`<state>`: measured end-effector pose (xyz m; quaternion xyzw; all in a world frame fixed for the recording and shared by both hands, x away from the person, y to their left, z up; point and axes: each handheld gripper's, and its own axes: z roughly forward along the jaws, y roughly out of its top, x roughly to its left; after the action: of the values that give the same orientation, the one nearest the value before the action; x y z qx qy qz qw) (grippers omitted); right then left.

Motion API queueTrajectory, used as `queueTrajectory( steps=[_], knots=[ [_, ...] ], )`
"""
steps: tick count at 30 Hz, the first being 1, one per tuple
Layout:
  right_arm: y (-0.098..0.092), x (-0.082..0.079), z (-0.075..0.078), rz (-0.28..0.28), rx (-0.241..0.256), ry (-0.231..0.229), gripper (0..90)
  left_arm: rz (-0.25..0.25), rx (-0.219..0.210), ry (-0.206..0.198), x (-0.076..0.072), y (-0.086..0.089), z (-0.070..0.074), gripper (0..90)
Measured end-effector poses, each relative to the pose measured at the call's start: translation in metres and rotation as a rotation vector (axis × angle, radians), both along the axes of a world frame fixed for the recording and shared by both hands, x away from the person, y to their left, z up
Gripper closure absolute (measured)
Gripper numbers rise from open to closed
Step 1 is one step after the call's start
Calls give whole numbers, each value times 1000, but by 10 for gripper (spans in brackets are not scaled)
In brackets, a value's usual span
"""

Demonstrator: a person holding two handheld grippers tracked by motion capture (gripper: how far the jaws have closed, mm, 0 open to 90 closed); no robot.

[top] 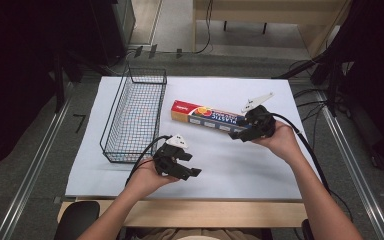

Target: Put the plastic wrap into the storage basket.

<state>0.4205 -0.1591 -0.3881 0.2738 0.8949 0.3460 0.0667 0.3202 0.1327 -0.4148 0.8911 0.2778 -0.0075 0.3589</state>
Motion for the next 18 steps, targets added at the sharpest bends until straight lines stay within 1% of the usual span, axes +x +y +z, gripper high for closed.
queueTrajectory(
  steps=[2, 5, 6, 7, 8, 9, 10, 11, 12, 14, 15, 16, 17, 18],
  knots=[
    [-1, 7, 1, 3, -9, -6, 391, -2, 0, -1, 0, 0, 0, 351],
    [-3, 18, 1, 16, 13, -5, 383, -1, -1, 0, -1, -1, 0, 352],
    [-4, 22, 0, 14, 8, -15, 381, -2, 0, 0, -1, -1, -1, 354],
    [-4, 26, -1, 6, -8, -32, 376, -2, 0, -1, -1, 0, -1, 354],
    [-4, 26, -1, 6, -8, -32, 376, -2, 0, -1, -1, 0, -1, 354],
    [-3, 34, -3, -4, -38, -44, 367, -3, -3, -1, -1, 0, -1, 354],
    [-2, 38, -6, -6, -32, -44, 366, -3, 1, 1, -1, 0, -1, 354],
    [-2, 42, -8, -13, -21, -36, 360, -1, -2, 1, -1, 0, -2, 354],
    [-2, 42, -8, -13, -21, -36, 360, -1, -2, 1, -1, 0, -2, 354],
    [-1, 51, -15, -21, -13, -21, 341, -3, 3, 1, -2, 0, -2, 353],
    [-1, 57, -22, -36, -23, -12, 309, 1, -3, 0, -4, 1, -2, 353],
    [-1, 60, -25, -41, -33, -13, 293, 0, -1, 2, -4, 2, -2, 352],
    [0, 62, -27, -49, -48, 4, 286, 2, 4, 1, -5, 3, -2, 351],
    [1, 65, -30, -52, -60, 20, 273, 5, -1, 2, -6, 3, -3, 351]
  ],
)
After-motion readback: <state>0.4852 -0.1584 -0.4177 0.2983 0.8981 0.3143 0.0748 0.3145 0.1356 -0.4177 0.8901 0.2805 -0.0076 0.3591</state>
